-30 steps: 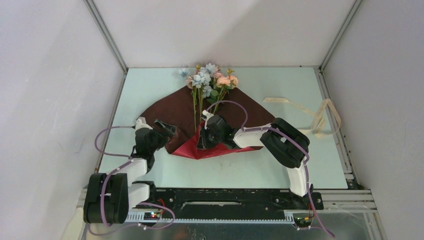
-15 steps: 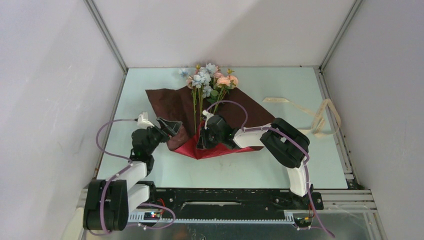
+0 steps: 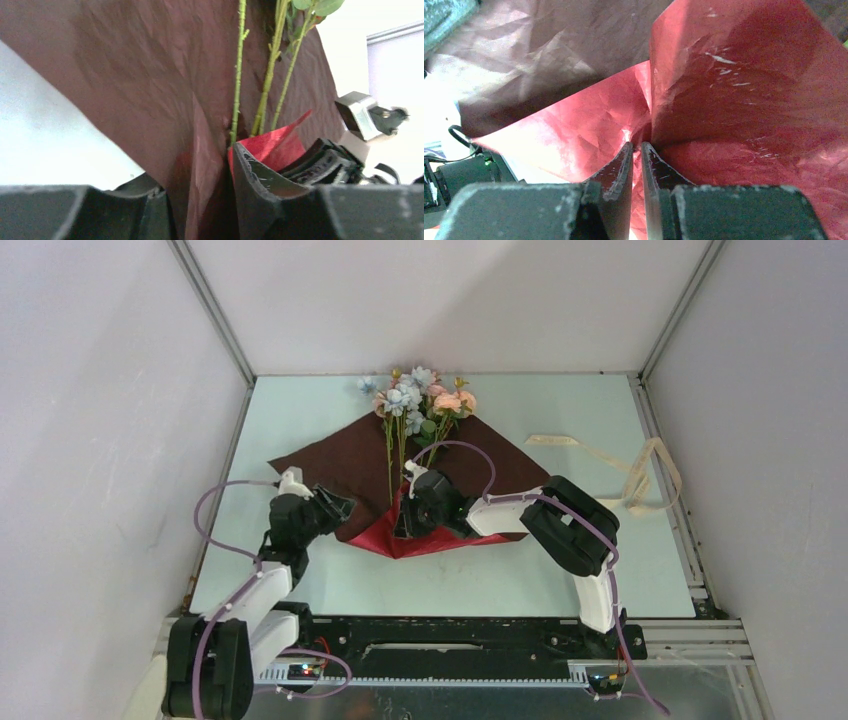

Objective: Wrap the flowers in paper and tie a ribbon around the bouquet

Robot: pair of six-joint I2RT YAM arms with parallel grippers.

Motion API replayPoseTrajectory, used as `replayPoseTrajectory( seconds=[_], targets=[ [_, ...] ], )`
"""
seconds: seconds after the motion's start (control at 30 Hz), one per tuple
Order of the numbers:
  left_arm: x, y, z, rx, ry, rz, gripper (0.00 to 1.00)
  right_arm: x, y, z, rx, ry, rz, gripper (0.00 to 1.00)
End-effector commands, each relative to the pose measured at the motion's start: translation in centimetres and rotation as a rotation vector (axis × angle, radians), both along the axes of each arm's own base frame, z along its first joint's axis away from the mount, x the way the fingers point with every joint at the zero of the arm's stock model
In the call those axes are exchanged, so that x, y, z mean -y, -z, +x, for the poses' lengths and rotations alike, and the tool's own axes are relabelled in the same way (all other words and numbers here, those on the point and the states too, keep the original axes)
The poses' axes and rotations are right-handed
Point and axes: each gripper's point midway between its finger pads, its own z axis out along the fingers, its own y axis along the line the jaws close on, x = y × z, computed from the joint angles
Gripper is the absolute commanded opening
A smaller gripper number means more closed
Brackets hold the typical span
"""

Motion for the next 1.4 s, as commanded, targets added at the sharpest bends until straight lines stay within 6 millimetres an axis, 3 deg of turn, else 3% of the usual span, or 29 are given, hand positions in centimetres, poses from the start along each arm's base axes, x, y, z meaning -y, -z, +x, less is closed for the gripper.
replayPoseTrajectory(
  seconds=[0.0,0.07,0.13,0.27,0.5,0.7,0.77,0.9,1.17,1.37],
  targets=[
    [1.2,-2.0,0.5,0.002,0.022,0.073,0.33,1.9,2.2,-1.3,-0.034,-0.004,-0.122,0.15],
    [1.8,-3.0,0.6,0.001,0.026,0.107,0.14,2.0,2.2,-1.3,-0.032,-0.002,-0.127,0.15],
    [2.2,-4.0,0.9,0.003,0.023,0.132,0.07,2.1,2.2,-1.1,-0.028,0.003,-0.131,0.15],
    [4.4,-5.6,1.6,0.008,0.075,0.154,0.05,2.3,1.9,-0.8,-0.022,0.016,-0.137,0.15],
    [9.7,-5.3,2.4,-0.006,0.214,0.147,0.00,2.6,0.6,-0.3,0.004,0.018,-0.130,0.18],
    [13.2,-4.6,3.0,-0.033,0.288,0.182,0.00,3.9,-4.2,0.7,0.060,0.043,-0.037,0.30],
    [14.2,-4.3,3.2,-0.042,0.305,0.185,0.00,4.9,-5.4,0.9,0.083,0.063,-0.025,0.38],
    [16.0,-4.2,3.9,-0.059,0.336,0.192,0.00,8.2,-6.0,0.7,0.097,0.137,-0.066,0.52],
    [19.6,-2.3,4.3,-0.111,0.404,0.219,0.00,15.4,-7.0,1.1,0.120,0.323,-0.120,0.68],
    [21.2,0.3,4.0,-0.165,0.441,0.248,0.00,18.7,-10.0,3.6,0.195,0.428,-0.077,0.82]
  ],
)
